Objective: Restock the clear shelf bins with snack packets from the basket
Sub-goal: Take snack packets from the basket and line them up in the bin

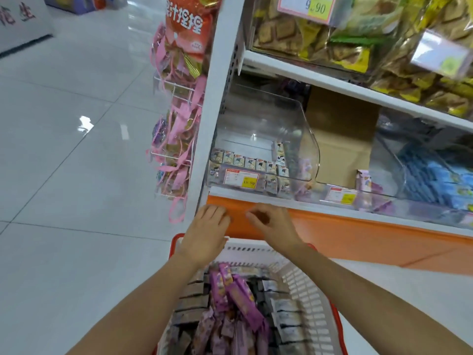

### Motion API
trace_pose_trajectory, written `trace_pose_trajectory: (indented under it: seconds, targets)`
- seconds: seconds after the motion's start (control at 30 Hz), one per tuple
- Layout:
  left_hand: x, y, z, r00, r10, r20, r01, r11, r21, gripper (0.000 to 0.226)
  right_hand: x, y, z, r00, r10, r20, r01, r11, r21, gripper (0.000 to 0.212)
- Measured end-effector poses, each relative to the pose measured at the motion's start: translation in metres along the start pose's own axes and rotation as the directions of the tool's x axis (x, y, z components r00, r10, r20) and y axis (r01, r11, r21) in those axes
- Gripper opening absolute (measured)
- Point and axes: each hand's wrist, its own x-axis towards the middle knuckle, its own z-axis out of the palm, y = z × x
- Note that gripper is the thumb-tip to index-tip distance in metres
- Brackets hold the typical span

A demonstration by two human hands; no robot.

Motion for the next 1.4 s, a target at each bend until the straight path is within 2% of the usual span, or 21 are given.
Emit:
trace_pose_trajectory:
  seconds: [0.07,0.1,0.17,0.23,0.33,0.4,0.57,0.7,0.97,1.07,1.13,1.2,1.3,1.4]
  targets:
    - [-0.009,0.000,0.014,0.986,-0.049,0.162,0.056,0.998,-0.039,0.041,-0.012,0.025,0.023,0.992,0.053,0.117,-0.045,0.996,-0.071,0.013]
    - [-0.014,-0.001,0.023,0.965,-0.062,0.255,0.078,0.996,-0.051,0.048,-0.017,0.039,0.032,0.977,0.099,0.188,-0.080,0.991,-0.106,0.013]
    - [-0.019,-0.003,0.034,0.913,-0.080,0.399,0.103,0.994,-0.035,0.066,-0.026,0.066,0.046,0.920,0.196,0.338,-0.120,0.965,-0.234,0.017]
    - [-0.020,-0.003,0.047,0.874,-0.105,0.475,0.131,0.991,-0.021,0.074,-0.034,0.092,0.054,0.840,0.292,0.456,-0.104,0.913,-0.394,0.026]
    - [-0.020,-0.001,0.067,0.859,-0.133,0.494,0.169,0.985,-0.030,0.076,-0.044,0.125,0.061,0.730,0.445,0.519,-0.131,0.836,-0.533,0.034]
    - [-0.019,-0.001,0.074,0.867,-0.140,0.478,0.179,0.983,-0.037,0.078,-0.052,0.141,0.068,0.691,0.515,0.507,-0.167,0.796,-0.581,0.038]
    - [-0.024,-0.003,0.089,0.914,-0.143,0.379,0.172,0.984,-0.043,0.068,-0.073,0.161,0.085,0.681,0.571,0.459,-0.252,0.771,-0.585,0.043]
    - [-0.027,-0.001,0.096,0.927,-0.153,0.343,0.177,0.984,-0.038,0.072,-0.077,0.167,0.093,0.658,0.584,0.475,-0.250,0.765,-0.594,0.056]
    - [-0.026,0.004,0.096,0.918,-0.198,0.342,0.209,0.978,0.007,0.074,-0.081,0.184,0.099,0.706,0.545,0.453,-0.087,0.701,-0.708,0.052]
    - [-0.024,0.006,0.092,0.910,-0.203,0.361,0.213,0.977,0.013,0.073,-0.083,0.187,0.097,0.720,0.529,0.449,-0.129,0.738,-0.662,0.048]
    - [-0.023,0.006,0.088,0.901,-0.200,0.385,0.211,0.977,0.015,0.073,-0.080,0.183,0.091,0.741,0.518,0.428,-0.161,0.756,-0.634,0.038]
    - [-0.023,0.005,0.086,0.893,-0.196,0.405,0.204,0.979,0.025,0.071,-0.073,0.179,0.084,0.791,0.458,0.406,-0.173,0.804,-0.569,0.033]
    - [-0.021,0.005,0.083,0.872,-0.198,0.448,0.212,0.977,0.018,0.073,-0.056,0.164,0.067,0.850,0.350,0.393,-0.196,0.903,-0.381,0.038]
    - [-0.017,0.006,0.073,0.838,-0.194,0.510,0.220,0.975,0.009,0.082,-0.040,0.142,0.053,0.885,0.277,0.373,-0.216,0.956,-0.197,0.027]
